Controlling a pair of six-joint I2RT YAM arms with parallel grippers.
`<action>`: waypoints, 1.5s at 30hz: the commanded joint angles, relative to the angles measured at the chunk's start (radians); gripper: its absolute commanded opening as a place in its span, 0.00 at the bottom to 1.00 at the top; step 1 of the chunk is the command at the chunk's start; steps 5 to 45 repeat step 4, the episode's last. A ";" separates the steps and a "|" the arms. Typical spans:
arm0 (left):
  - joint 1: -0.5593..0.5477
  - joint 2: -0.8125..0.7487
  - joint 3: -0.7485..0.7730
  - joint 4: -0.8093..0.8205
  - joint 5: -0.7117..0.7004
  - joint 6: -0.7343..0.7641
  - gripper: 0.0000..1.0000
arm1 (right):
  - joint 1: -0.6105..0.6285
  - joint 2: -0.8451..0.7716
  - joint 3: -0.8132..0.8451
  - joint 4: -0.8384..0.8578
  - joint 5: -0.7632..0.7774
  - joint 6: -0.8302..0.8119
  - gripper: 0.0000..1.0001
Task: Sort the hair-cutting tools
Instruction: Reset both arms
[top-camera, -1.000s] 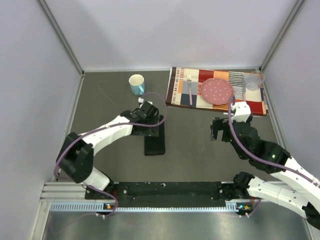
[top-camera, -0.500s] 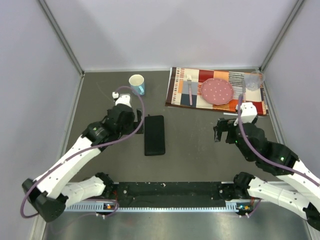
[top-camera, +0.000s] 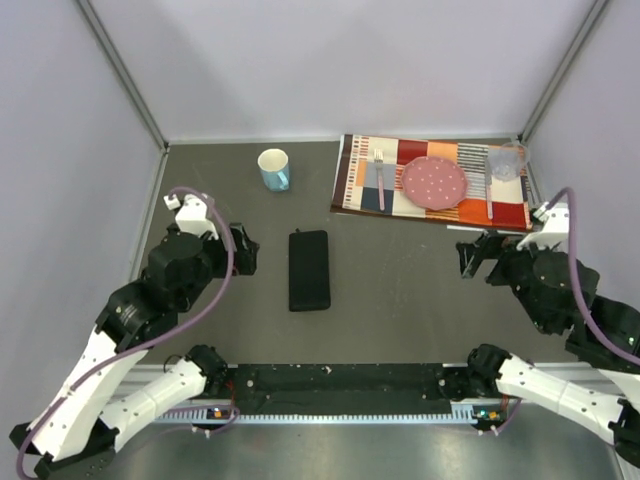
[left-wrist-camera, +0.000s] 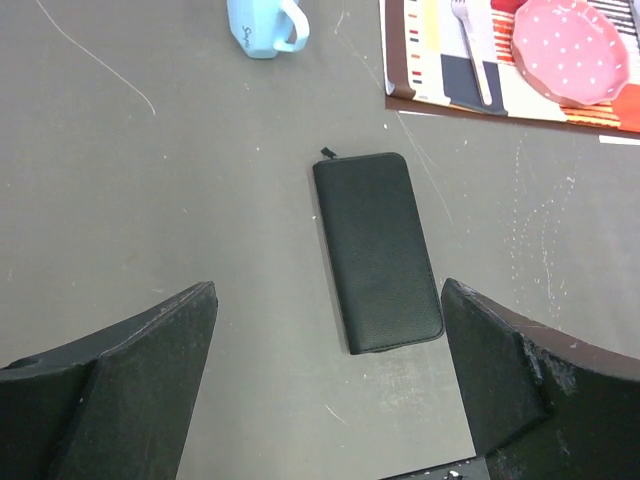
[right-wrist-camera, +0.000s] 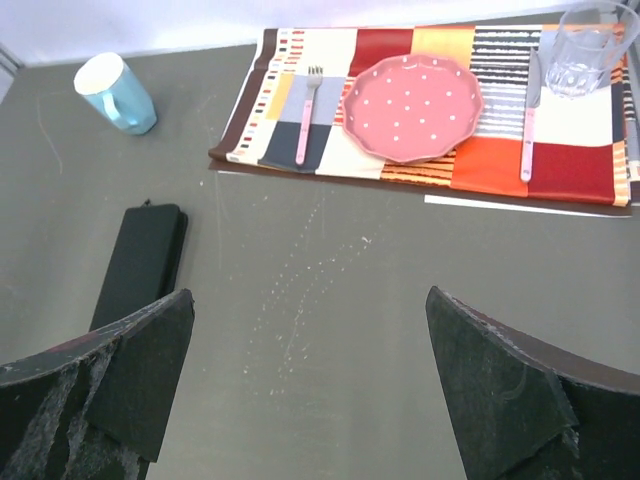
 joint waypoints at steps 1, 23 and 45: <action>0.002 -0.053 0.034 0.003 -0.041 0.049 0.99 | -0.003 -0.023 0.063 -0.029 0.045 0.001 0.99; 0.002 -0.076 0.029 0.018 -0.047 0.072 0.99 | -0.003 -0.026 0.068 -0.032 0.063 0.015 0.99; 0.002 -0.076 0.029 0.018 -0.047 0.072 0.99 | -0.003 -0.026 0.068 -0.032 0.063 0.015 0.99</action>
